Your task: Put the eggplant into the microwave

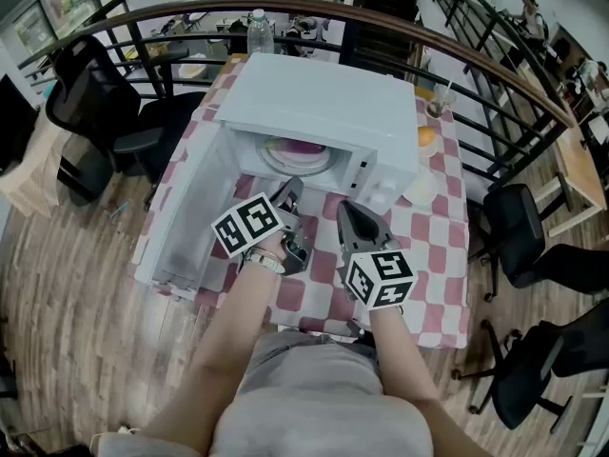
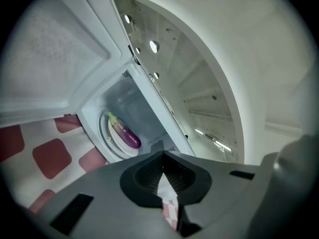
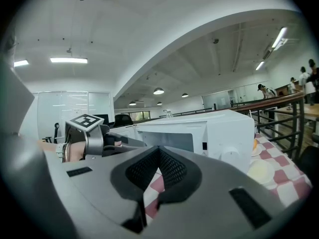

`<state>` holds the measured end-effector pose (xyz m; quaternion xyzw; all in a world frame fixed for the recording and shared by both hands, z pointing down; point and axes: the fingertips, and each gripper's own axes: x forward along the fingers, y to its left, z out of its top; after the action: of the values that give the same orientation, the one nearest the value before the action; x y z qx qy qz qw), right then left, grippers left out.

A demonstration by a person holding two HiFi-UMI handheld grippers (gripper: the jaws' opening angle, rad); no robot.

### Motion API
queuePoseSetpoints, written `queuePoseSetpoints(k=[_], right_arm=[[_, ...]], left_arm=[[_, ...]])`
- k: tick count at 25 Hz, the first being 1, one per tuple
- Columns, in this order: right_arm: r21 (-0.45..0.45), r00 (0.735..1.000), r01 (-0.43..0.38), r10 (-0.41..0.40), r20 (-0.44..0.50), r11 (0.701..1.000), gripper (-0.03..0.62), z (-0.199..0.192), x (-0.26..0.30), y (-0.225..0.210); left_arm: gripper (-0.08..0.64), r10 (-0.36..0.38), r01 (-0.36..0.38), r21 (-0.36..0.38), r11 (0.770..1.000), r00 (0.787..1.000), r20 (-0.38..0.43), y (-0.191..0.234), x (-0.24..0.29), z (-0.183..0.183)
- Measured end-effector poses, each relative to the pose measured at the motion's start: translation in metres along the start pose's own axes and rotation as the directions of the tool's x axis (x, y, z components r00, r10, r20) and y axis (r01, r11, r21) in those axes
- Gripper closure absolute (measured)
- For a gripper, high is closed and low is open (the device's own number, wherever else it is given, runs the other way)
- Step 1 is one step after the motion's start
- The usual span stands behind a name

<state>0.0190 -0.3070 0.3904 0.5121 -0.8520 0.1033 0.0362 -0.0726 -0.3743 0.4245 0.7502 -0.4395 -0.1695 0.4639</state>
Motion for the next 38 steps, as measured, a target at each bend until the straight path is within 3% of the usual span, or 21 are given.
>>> queuePoseSetpoints(k=[6, 10, 16, 21, 26, 28, 30, 38], right_arm=[[-0.042, 0.999, 0.017, -0.015, 0.044, 0.999, 0.569, 0.003, 0.000, 0.005], [-0.099, 0.997, 0.041, -0.034, 0.071, 0.994, 0.569, -0.002, -0.001, 0.009], [-0.133, 0.994, 0.075, -0.063, 0.092, 0.988, 0.569, 0.002, -0.003, 0.012], [-0.135, 0.993, 0.083, -0.072, 0.090, 0.987, 0.569, -0.003, -0.007, 0.015], [-0.133, 0.992, 0.085, -0.071, 0.108, 0.987, 0.569, -0.001, -0.012, 0.015], [-0.133, 0.991, 0.086, -0.071, 0.114, 0.987, 0.569, 0.000, -0.014, 0.016], [-0.136, 0.990, 0.086, -0.069, 0.120, 0.987, 0.569, 0.000, -0.016, 0.017], [-0.155, 0.989, 0.080, -0.060, 0.134, 0.985, 0.569, 0.003, -0.021, 0.021]], left_arm=[[0.557, -0.054, 0.045, 0.174, 0.984, 0.998, 0.046, -0.022, -0.012, 0.003], [0.557, -0.113, 0.082, 0.309, 0.947, 0.990, 0.082, -0.039, -0.018, 0.006], [0.557, -0.154, 0.082, 0.570, 0.817, 0.985, 0.079, -0.064, -0.026, 0.002], [0.557, -0.173, 0.082, 0.671, 0.737, 0.983, 0.070, -0.072, -0.031, -0.007], [0.557, -0.188, 0.088, 0.791, 0.606, 0.982, 0.035, -0.080, -0.037, -0.028], [0.557, -0.196, 0.093, 0.815, 0.572, 0.980, 0.026, -0.083, -0.040, -0.036], [0.557, -0.203, 0.099, 0.822, 0.561, 0.979, 0.021, -0.084, -0.042, -0.040], [0.557, -0.205, 0.093, 0.826, 0.556, 0.978, 0.028, -0.083, -0.047, -0.044]])
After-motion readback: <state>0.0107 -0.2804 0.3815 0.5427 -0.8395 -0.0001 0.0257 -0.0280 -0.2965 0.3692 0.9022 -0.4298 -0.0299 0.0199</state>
